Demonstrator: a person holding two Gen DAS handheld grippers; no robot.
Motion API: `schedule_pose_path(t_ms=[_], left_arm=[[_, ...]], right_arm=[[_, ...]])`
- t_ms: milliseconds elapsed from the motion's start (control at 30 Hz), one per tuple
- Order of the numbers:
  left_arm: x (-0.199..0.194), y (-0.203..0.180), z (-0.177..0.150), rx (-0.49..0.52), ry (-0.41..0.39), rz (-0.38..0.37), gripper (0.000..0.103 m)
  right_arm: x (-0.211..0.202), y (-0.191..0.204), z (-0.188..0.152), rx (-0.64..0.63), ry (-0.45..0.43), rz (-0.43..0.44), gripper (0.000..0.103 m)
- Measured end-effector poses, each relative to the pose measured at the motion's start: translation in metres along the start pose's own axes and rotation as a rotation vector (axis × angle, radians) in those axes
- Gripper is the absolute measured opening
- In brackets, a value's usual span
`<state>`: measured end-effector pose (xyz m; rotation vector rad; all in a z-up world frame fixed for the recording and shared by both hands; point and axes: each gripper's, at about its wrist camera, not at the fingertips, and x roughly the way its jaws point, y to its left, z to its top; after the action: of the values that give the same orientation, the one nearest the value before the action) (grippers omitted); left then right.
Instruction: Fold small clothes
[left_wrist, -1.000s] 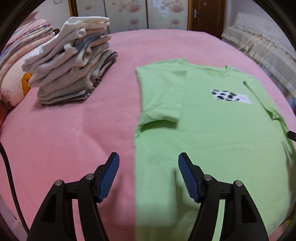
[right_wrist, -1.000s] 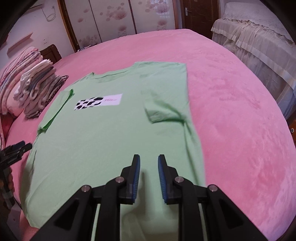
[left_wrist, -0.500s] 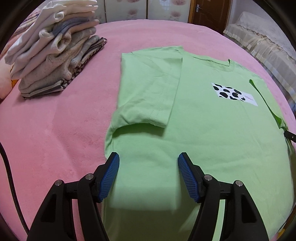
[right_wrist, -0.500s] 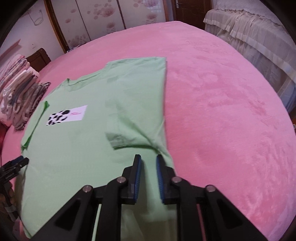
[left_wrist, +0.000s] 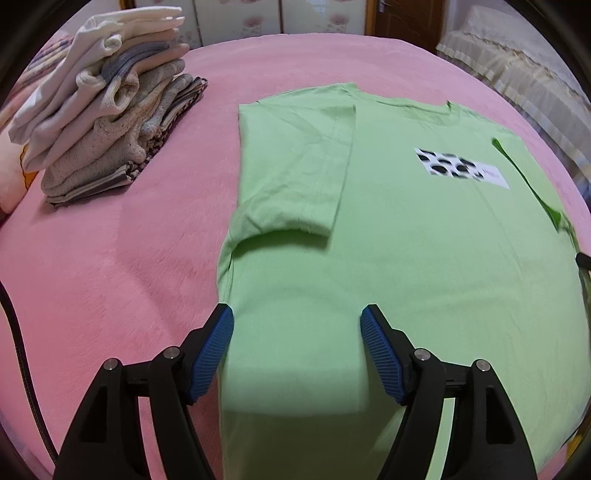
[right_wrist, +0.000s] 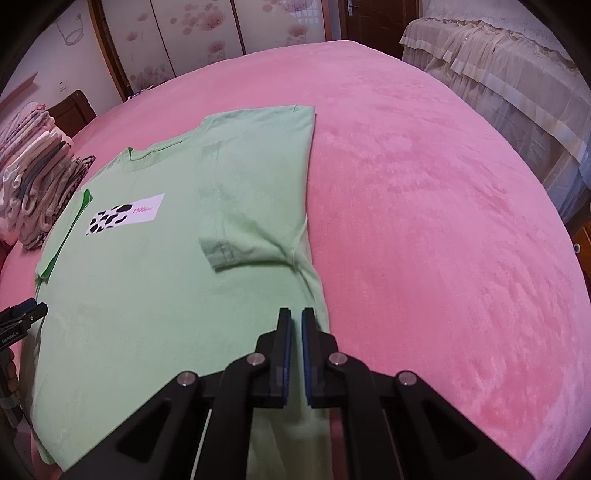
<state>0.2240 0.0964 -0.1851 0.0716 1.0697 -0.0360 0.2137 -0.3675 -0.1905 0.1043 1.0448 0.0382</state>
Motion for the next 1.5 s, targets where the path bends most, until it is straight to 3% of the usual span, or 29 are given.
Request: schedule_pose_path(t_ms=[100,267,600,933,1067,1300,1500], left_arm=[[-0.013,-0.002,-0.017,0.045,0.004,0.029,0.079],[-0.034,0.008,-0.061,0.068,0.028,0.046,0.08],[-0.074,0.037,-0.134,0.011,0.026,0.063,0.08],[-0.109,0.065,-0.179,-0.06,0.043,0.148,0.081],[-0.12,0.069,-0.198,-0.042,0.066,0.175,0.081],[-0.137,0.071,-0.222,-0.072,0.086,0.086,0.081],[-0.147,0.064,-0.23,-0.102,0.063,-0.01,0.081]], right_arm=[[-0.013,0.007,-0.018,-0.023,0.009,-0.008,0.004],[-0.035,0.019,-0.059,-0.076,0.027,-0.019,0.004],[-0.075,0.035,-0.127,-0.095,0.036,-0.016,0.004],[-0.101,0.033,-0.179,-0.088,0.09,-0.035,0.004],[-0.109,0.032,-0.201,-0.088,0.111,-0.045,0.005],[-0.128,0.027,-0.229,-0.067,0.122,-0.028,0.005],[-0.156,0.023,-0.234,-0.06,0.068,0.003,0.006]])
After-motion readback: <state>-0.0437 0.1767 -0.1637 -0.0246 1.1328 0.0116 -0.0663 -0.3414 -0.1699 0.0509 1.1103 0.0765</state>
